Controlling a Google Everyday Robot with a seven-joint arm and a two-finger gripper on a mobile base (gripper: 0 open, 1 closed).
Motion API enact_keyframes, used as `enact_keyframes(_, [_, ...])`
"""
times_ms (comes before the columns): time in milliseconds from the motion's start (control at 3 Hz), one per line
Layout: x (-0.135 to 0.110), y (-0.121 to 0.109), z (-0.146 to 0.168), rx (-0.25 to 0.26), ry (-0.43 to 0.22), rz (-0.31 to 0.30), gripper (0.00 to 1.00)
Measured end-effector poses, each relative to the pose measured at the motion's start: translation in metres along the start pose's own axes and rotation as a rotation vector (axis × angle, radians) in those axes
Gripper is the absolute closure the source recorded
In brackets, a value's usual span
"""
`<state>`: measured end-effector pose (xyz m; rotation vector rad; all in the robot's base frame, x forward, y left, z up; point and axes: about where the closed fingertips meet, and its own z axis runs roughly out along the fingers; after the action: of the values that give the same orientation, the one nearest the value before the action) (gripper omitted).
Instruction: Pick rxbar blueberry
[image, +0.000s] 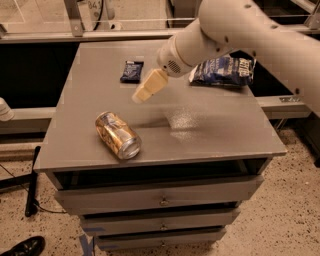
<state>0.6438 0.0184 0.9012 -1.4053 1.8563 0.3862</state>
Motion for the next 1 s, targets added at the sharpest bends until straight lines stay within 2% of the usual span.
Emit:
enact_keyframes(333, [-0.023,-0.022,0.044,0.014,-0.105,0.039,0.0])
enact_keyframes(667, [-0.039,-0.042,0.08,0.044,-0.153,0.049,0.0])
enact_keyframes(1000, [-0.042,-0.069,0.1,0.093,-0.162,0.053,0.0])
